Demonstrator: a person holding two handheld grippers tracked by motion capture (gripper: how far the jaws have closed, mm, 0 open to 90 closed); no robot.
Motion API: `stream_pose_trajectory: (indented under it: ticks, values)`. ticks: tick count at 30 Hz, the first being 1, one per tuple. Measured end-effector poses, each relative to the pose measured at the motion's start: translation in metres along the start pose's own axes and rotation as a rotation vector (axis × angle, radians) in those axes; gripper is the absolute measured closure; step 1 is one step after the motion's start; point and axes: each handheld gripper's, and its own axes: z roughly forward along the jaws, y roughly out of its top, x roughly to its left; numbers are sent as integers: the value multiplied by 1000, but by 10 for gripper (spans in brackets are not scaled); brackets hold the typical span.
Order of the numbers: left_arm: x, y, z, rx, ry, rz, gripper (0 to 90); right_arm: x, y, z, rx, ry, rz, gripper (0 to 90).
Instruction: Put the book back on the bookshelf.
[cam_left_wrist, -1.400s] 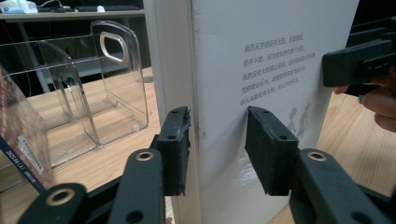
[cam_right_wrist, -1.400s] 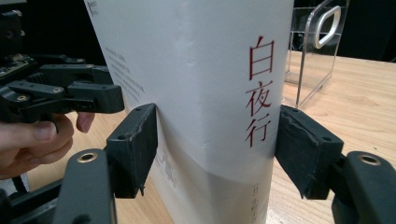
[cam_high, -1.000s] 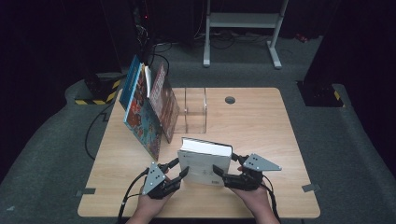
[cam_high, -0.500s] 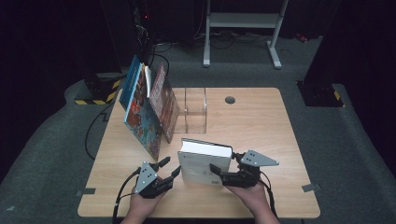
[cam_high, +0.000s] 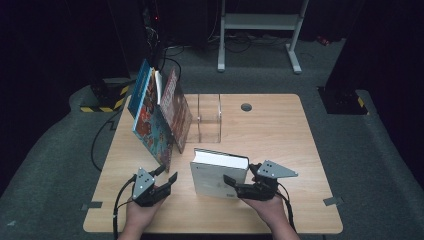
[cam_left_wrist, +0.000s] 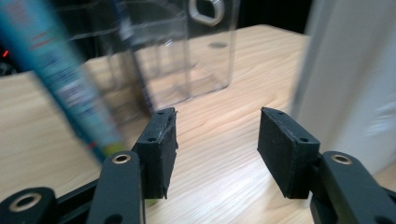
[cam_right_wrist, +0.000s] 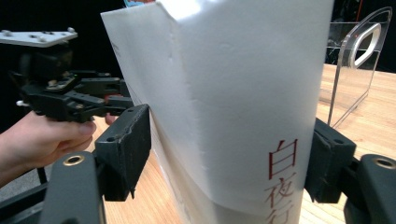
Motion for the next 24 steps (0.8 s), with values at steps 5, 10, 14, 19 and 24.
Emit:
stream_pose_trajectory:
  ticks: [5, 10, 14, 19, 24]
  values:
    - [27, -7, -1, 103, 70, 9, 440, -1, -1, -2, -1, 17, -12, 292]
    - [46, -22, -5, 175, 120, 11, 427, 0, -3, -4, -11, 24, -28, 337]
    - [57, -35, -6, 172, 172, -46, 428, 2, -5, -6, -16, 25, -49, 405]
    - [65, -44, -4, 187, 195, -87, 409, 6, -8, -8, -25, 20, -88, 527]
    - [63, -46, -1, 214, 213, -70, 407, 9, -9, -9, -26, 18, -101, 536]
